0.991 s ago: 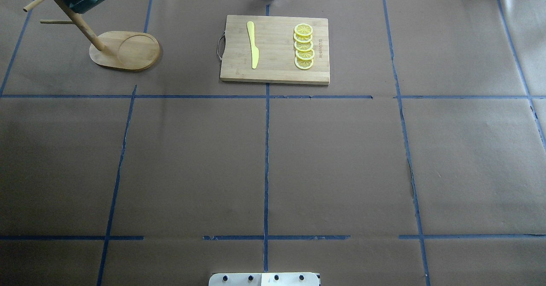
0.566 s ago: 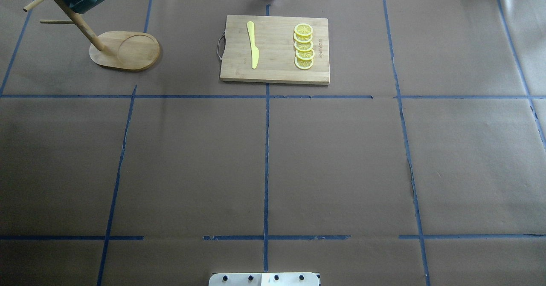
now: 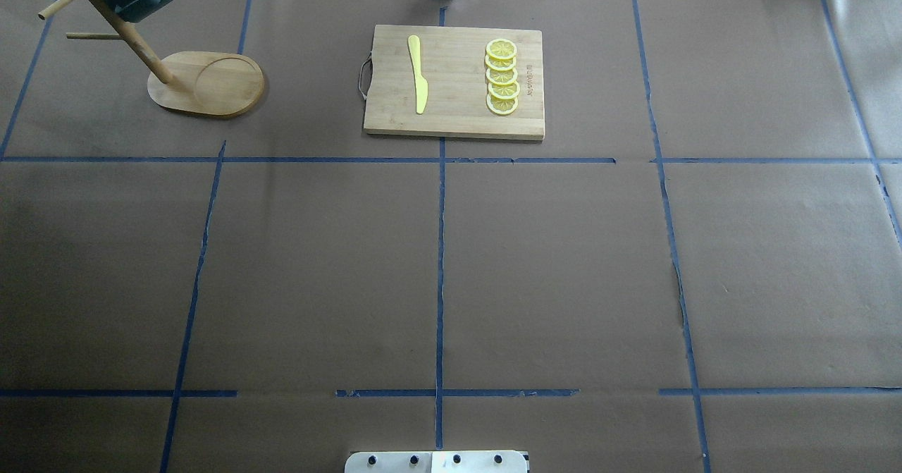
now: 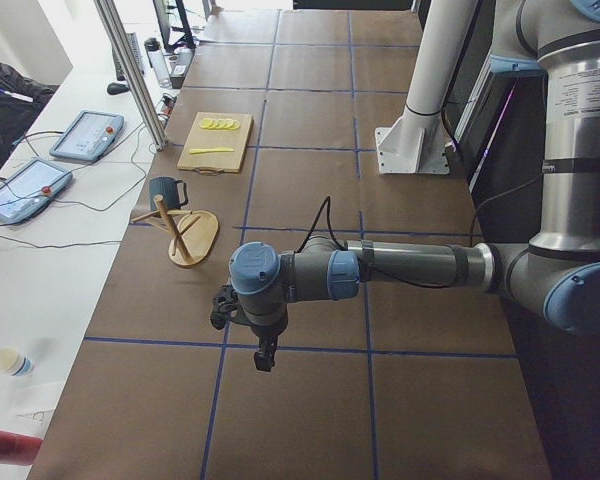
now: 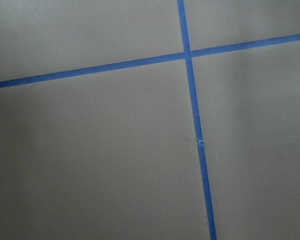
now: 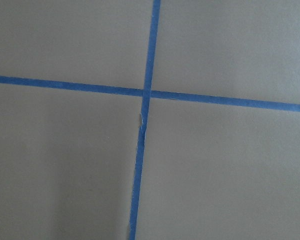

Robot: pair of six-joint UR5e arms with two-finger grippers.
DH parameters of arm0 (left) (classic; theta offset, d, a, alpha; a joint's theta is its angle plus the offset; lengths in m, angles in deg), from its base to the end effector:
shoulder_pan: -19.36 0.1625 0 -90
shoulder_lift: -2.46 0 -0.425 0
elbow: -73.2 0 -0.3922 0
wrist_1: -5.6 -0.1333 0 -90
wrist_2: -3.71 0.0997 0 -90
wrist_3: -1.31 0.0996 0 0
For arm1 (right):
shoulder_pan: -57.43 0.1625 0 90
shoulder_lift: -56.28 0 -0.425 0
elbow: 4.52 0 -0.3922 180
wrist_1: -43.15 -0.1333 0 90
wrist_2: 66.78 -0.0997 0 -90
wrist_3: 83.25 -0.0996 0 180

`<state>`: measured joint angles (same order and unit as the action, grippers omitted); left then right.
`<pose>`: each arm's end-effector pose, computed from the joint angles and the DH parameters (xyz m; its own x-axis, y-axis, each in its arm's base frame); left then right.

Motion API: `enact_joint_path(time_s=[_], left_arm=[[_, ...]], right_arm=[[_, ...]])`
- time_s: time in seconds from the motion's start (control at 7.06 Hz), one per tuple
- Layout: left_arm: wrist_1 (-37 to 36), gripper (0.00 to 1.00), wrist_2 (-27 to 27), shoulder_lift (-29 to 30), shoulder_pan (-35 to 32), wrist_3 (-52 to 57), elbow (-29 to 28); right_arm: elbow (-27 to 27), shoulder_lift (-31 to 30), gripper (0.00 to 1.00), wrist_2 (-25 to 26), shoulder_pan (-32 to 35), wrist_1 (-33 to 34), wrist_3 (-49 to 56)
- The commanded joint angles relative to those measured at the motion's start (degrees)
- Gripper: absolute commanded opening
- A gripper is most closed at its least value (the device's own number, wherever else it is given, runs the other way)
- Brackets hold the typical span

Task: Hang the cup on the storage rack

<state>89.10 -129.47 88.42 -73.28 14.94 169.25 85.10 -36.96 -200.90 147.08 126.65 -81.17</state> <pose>-0.0861 -0.4522 0.6529 0.7163 0.1500 -0.6814 -0.1264 0.9884 0.0847 0.0611 -0.4709 0.6780 0.7170 -0.0756 0.6930 0.0321 0.9966 0.0754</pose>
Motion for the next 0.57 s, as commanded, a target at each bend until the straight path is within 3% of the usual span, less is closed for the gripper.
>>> enact_joint_path(time_s=[0.0, 0.42], left_arm=[[0.0, 1.0, 0.1, 0.0, 0.0, 0.1, -0.2], [0.1, 1.0, 0.0, 0.0, 0.1, 0.1, -0.7]], right_arm=[[-1.0, -0.6, 1.0, -0.3, 2.0, -0.7, 0.0], [-0.7, 0.2, 1.0, -3.2, 4.7, 1.7, -0.2]])
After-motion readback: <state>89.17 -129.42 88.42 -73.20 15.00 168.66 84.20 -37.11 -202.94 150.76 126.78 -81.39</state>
